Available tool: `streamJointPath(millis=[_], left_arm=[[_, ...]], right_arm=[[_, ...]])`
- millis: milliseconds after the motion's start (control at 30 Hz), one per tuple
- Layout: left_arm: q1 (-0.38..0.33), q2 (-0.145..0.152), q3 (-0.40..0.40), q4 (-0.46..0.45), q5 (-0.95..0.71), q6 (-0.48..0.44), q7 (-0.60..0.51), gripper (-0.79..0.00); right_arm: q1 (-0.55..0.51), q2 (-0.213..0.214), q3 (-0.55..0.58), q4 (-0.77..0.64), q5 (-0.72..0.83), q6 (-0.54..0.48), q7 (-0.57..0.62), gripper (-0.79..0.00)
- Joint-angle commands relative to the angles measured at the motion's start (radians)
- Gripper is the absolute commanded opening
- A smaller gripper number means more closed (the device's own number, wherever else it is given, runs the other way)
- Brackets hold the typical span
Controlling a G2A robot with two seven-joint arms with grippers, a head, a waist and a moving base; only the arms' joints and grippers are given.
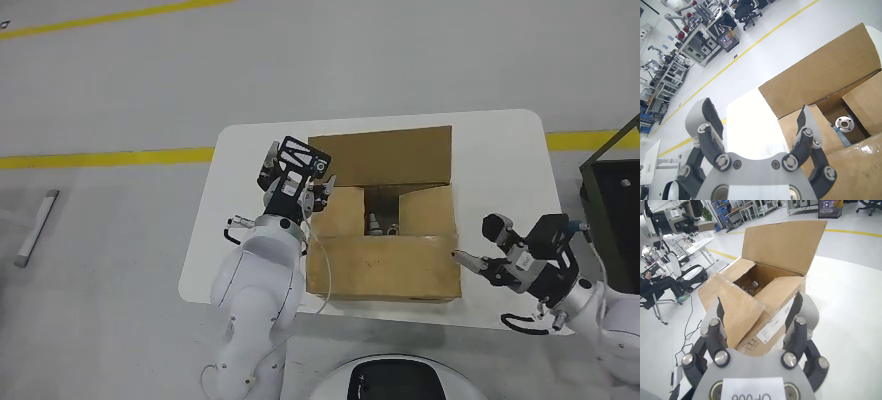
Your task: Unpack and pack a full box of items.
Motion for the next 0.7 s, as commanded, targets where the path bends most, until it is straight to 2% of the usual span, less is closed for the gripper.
streamJointPath(millis=[0, 433, 667], left_arm=[[0.000, 0.000, 0.000, 0.000, 0.000, 0.000, 0.000, 0.000], [0.000, 0.000, 0.000, 0.000, 0.000, 0.000, 0.000, 0.000], [0.000, 0.000, 0.000, 0.000, 0.000, 0.000, 0.000, 0.000]], right_arm=[[0.014, 0.001, -0.021, 0.011, -0.012, 0.005, 0.004, 0.000], [0.062, 0.006, -0.097, 0.062, 0.021, -0.018, -0.011, 0.000], [0.078, 0.008, -0.122, 0.118, 0.052, -0.075, -0.075, 0.000]])
